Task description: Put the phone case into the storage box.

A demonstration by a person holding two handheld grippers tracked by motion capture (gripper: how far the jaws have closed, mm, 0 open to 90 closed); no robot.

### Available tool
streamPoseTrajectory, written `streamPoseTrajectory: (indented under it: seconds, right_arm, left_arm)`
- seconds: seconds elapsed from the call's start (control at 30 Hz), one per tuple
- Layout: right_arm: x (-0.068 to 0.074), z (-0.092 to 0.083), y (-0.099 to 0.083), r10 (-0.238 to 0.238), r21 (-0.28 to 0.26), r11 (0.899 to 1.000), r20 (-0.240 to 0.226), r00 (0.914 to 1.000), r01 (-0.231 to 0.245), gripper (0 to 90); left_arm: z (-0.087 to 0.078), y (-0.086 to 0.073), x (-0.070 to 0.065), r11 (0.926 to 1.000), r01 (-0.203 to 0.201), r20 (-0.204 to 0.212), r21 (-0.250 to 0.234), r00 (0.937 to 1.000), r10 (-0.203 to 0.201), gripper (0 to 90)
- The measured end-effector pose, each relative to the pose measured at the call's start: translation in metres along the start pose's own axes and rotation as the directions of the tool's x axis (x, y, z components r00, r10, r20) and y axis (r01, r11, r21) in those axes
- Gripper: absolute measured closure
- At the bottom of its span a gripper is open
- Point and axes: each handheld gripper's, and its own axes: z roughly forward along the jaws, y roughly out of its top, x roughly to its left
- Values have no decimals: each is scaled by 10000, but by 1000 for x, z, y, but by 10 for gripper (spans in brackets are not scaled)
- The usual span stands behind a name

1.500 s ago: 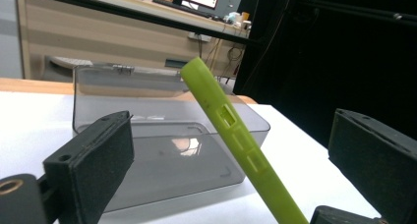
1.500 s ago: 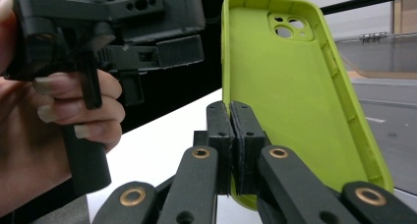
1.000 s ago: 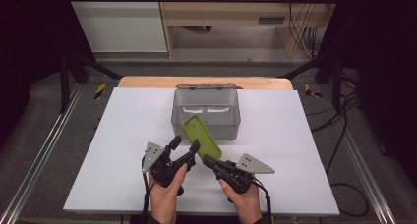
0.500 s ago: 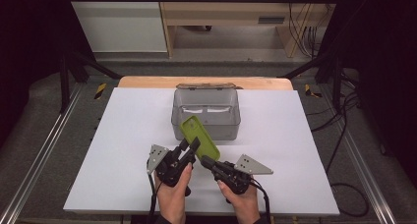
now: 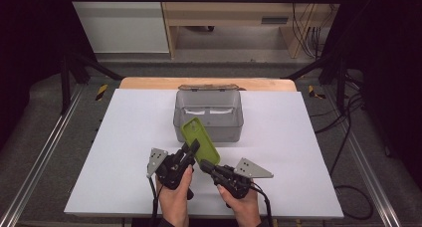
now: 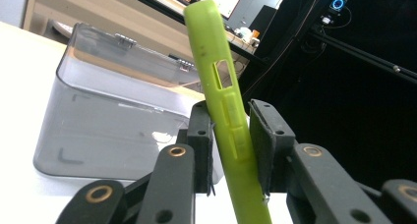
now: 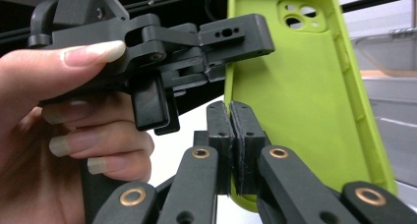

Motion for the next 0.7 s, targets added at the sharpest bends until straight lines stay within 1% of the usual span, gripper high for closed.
streamPoseTrajectory:
  seconds: [0.07, 0.17, 0.23, 0.33, 0.37, 0.4, 0.43, 0.5, 0.53, 0.57, 0.6, 0.7]
  right_arm:
    - [2, 2, -2, -41, 94, 9999, -74, 10000, 42, 878]
    - [2, 4, -3, -115, 224, 9997, -49, 9999, 116, 878]
    - [3, 5, -4, -158, 308, 9994, -54, 9999, 160, 876]
    - [3, 6, -4, -202, 390, 9990, -44, 9998, 204, 869]
    - [2, 6, -3, -230, 415, 9989, -114, 9997, 235, 861]
    - [2, 6, -3, -239, 432, 9988, -173, 9996, 246, 847]
    - [2, 5, -2, -315, 409, 9987, -139, 9994, 320, 823]
    - [1, 5, -1, -306, 430, 9986, -121, 9995, 311, 777]
    - [1, 5, -1, -348, 452, 9984, -71, 9994, 351, 769]
    - [0, 4, -1, -488, 480, 9977, -1, 9988, 488, 752]
    - [0, 4, 0, -676, 580, 9961, 82, 9977, 670, 714]
    - [-2, 4, 0, -907, 799, 9929, 247, 9956, 885, 618]
  left_arm:
    - [-1, -1, 1, 9999, 97, 2, -34, 10000, -97, 733]
    - [-3, -2, 2, 9997, 204, 32, -104, 9998, -203, 749]
    - [-4, -2, 0, 9997, 192, 122, -126, 9997, -191, 766]
    - [-4, -2, -1, 9998, 51, 108, -174, 9999, -50, 774]
    - [-4, -2, -1, 9999, 15, 108, -172, 9999, -14, 774]
    - [-4, -1, 0, 9998, -60, 79, -184, 9999, 61, 775]
    - [-3, -1, 0, 9998, -95, 65, -185, 9999, 96, 775]
    - [-3, 1, 3, 9998, -123, -27, -153, 9999, 123, 775]
    - [-3, 3, 5, 9997, -195, -73, -147, 9998, 194, 775]
    - [-4, 5, 6, 9994, -307, -148, -171, 9994, 304, 776]
    - [-5, 6, 7, 9991, -371, -189, -200, 9991, 367, 776]
    - [-7, 10, 11, 9972, -703, -354, -246, 9970, 694, 775]
